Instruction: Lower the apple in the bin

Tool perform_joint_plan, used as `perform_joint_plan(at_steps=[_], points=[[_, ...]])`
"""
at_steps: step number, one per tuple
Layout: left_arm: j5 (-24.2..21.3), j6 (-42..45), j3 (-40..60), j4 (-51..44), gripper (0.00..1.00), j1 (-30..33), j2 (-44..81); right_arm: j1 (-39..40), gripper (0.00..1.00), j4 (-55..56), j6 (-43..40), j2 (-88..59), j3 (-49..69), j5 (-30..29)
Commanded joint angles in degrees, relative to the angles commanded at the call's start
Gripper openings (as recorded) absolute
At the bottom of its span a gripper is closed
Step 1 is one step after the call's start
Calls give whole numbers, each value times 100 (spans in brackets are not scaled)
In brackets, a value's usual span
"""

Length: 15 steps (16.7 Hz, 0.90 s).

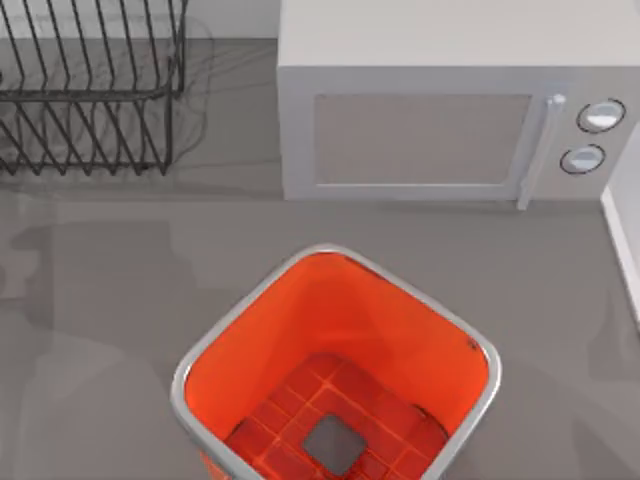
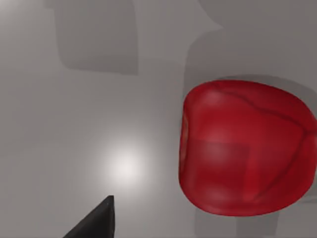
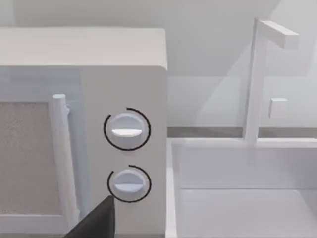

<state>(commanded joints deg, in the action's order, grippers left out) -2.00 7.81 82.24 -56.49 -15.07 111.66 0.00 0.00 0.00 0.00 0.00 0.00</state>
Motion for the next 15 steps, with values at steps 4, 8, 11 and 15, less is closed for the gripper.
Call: perform_joint_plan(at_steps=[4,8,11,15], points=[[0,-16,-233,434,100,-9,217,0,100,0,0,0,0,0],[-3,-17,-629,1274,100,-1,619,0,100,0,0,0,0,0],[-3,-16,-687,1375,100,-2,694,0,100,0,0,0,0,0],[-3,-16,-687,1375,85,-2,694,0,100,0,0,0,0,0]])
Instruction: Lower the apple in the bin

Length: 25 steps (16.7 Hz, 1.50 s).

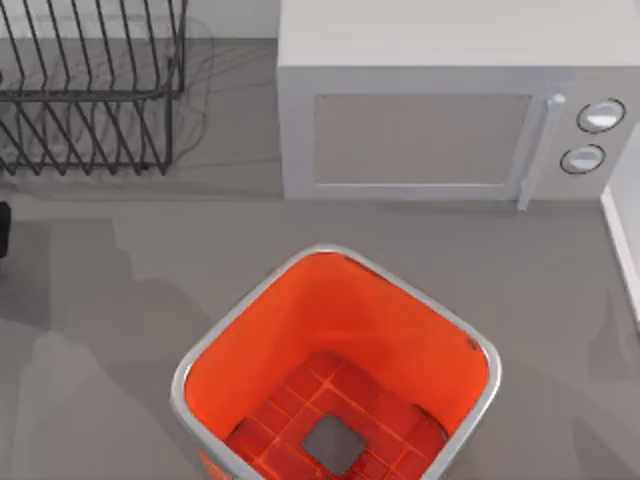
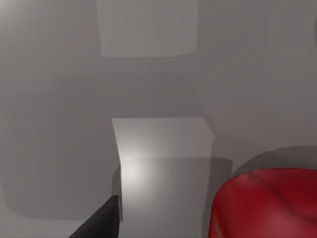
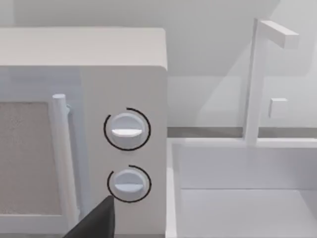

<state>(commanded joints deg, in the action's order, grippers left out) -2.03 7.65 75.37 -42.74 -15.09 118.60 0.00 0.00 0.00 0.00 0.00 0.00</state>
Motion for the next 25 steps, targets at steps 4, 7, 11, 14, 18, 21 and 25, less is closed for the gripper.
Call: perform_joint_plan(at_steps=[4,7,11,14,18,21,25], points=[[0,0,0,0,55,0,0,0,100,0,0,0,0,0],[0,0,0,0,32,0,0,0,100,0,0,0,0,0],[0,0,0,0,2,0,0,0,100,0,0,0,0,0],[0,0,0,0,0,0,0,0,100,0,0,0,0,0],[0,0,0,0,0,0,0,0,100,0,0,0,0,0],[82,47,38,-31,0,-16,-68,0,100,0,0,0,0,0],[83,43,647,-697,0,-20,-169,0,100,0,0,0,0,0]])
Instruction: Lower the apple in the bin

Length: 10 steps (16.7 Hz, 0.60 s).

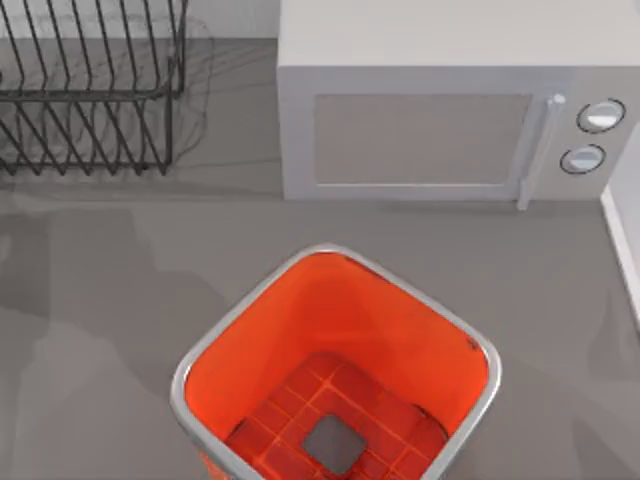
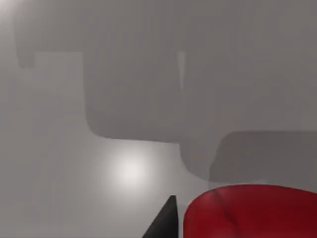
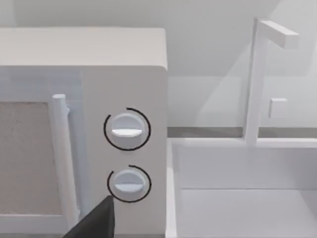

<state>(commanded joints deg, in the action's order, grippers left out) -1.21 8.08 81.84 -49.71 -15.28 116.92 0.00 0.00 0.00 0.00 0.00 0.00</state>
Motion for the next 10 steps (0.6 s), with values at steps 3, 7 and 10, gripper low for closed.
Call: perform_joint_plan(at_steps=[3,7,10], points=[[2,-6,739,-1107,0,11,-196,0,100,0,0,0,0,0],[6,-22,1626,-2279,0,23,-500,0,100,0,0,0,0,0],[8,-30,1851,-2520,0,30,-625,0,100,0,0,0,0,0]])
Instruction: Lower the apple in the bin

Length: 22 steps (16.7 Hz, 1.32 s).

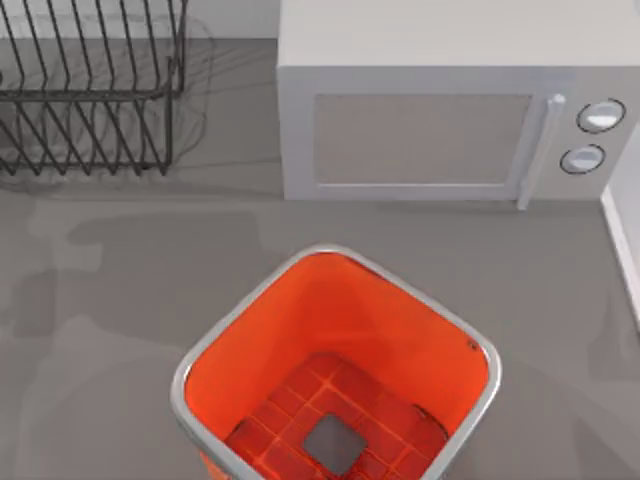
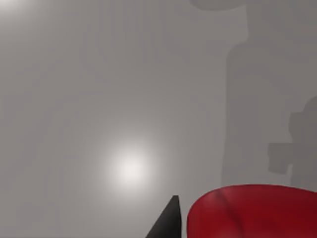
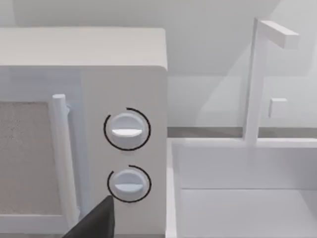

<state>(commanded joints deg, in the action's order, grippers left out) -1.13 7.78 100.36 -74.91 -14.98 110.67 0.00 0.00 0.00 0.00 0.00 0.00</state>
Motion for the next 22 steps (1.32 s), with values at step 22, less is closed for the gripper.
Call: perform_joint_plan(at_steps=[22], points=[[577,2217,-901,-235,0,6984,-747,0,100,0,0,0,0,0]])
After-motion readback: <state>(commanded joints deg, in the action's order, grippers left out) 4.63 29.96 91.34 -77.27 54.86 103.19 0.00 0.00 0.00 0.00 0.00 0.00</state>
